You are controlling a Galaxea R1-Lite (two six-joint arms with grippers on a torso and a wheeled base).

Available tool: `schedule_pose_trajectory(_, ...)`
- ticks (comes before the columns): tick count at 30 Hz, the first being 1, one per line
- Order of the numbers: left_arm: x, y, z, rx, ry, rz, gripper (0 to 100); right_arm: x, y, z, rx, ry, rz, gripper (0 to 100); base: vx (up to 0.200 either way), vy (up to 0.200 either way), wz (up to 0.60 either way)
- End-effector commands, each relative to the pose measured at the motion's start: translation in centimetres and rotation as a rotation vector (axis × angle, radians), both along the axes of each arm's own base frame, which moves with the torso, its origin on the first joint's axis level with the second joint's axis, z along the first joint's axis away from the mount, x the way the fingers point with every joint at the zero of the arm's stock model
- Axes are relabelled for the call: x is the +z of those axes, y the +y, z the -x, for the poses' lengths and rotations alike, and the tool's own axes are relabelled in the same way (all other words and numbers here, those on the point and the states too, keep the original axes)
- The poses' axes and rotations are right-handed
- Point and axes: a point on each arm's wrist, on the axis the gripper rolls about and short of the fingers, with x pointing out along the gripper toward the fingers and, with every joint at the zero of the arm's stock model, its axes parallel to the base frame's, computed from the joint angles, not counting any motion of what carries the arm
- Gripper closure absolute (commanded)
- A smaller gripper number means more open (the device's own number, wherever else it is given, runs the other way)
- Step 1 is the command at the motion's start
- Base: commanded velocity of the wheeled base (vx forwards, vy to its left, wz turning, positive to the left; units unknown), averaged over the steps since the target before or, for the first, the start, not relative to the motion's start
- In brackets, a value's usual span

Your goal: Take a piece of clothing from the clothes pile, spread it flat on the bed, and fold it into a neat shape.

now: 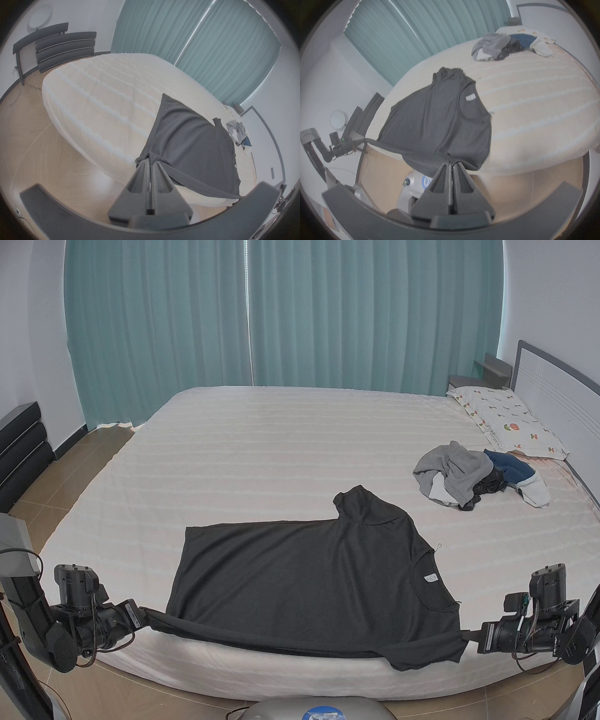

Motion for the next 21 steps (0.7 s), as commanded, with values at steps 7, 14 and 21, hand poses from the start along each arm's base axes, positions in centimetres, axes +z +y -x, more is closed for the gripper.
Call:
schedule_pose_trajectory(7,0.3,-0.2,-0.6,0.016,-0.028,0.020,100,1.0,0.3,-1.4,-0.015,-0.068,-0.016,100,0.000,0.000,0.00)
schedule_pose_trajectory(14,0.2,-0.2,-0.1,0.013,-0.016,0.013,100,2.5,0.4,-2.1,-0.039,-0.161,-0.059,100,0.000,0.000,0.00)
schedule_pose_trajectory(21,0.9,-0.5,0.7,-0.007,-0.027,0.009,100,3.2,0.3,-1.0,-0.049,-0.186,-0.074,100,0.000,0.000,0.00)
